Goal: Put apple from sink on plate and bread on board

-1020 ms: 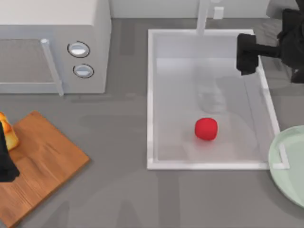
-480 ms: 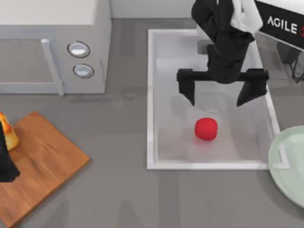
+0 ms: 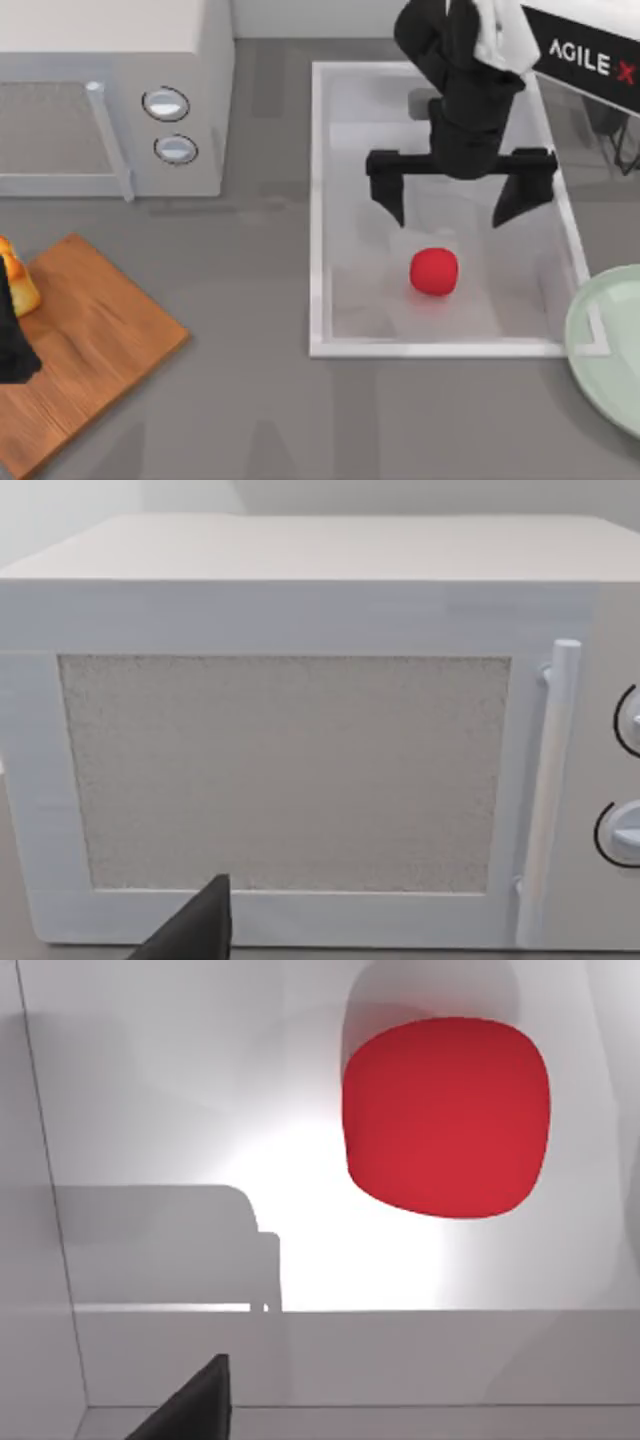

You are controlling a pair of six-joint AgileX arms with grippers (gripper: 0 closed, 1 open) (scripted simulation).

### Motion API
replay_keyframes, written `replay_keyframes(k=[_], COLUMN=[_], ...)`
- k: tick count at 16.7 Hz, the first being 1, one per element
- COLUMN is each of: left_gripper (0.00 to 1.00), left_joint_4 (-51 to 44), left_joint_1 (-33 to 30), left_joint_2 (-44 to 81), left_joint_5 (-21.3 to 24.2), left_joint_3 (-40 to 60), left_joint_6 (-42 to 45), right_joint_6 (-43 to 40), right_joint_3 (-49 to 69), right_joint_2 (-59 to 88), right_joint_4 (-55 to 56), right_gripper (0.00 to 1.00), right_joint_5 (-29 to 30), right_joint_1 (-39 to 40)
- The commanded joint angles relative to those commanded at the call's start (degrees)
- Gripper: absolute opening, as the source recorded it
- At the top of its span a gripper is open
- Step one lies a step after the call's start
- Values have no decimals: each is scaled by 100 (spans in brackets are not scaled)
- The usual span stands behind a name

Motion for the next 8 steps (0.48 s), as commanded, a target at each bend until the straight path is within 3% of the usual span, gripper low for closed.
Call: replay_keyframes(k=[8], left_gripper=[100], left_joint_4=[0], left_joint_1=[0], left_joint_2=[0], left_joint_5=[0], left_joint_3=[0], left_joint_6=[0], right_joint_6=[14], right_joint_3=[-849], right_joint_2=[882], right_joint_4=[1811], right_gripper=[100], right_joint_5=[13], right_joint_1=[24])
